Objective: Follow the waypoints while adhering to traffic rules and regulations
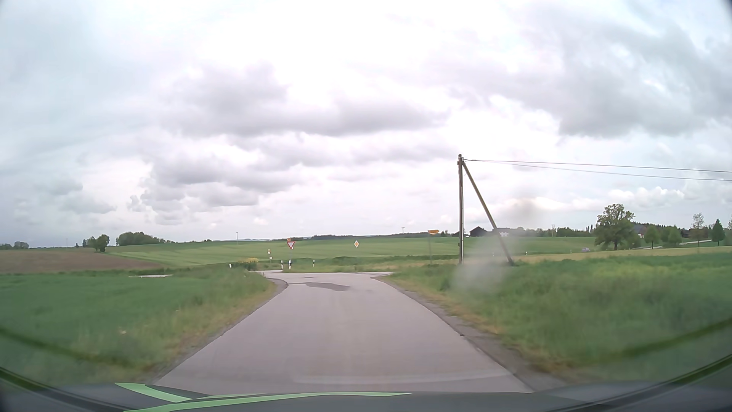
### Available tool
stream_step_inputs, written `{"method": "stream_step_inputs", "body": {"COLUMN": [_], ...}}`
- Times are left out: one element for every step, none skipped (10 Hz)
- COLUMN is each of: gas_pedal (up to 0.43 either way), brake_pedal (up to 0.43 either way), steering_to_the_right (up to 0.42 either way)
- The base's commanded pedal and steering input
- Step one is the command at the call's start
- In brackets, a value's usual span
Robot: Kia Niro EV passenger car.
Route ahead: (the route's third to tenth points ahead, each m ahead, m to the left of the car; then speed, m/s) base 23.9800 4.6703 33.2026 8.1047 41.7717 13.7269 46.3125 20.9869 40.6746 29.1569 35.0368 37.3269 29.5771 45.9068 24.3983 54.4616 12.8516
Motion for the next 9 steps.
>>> {"method": "stream_step_inputs", "body": {"gas_pedal": [0.000,0.000,0.000,0.000,0.000,0.000,0.000,0.000,0.000], "brake_pedal": [0.189,0.195,0.207,0.213,0.220,0.226,0.232,0.232,0.238], "steering_to_the_right": [-0.020,-0.022,-0.026,-0.031,-0.034,-0.038,-0.041,-0.044,-0.048]}}
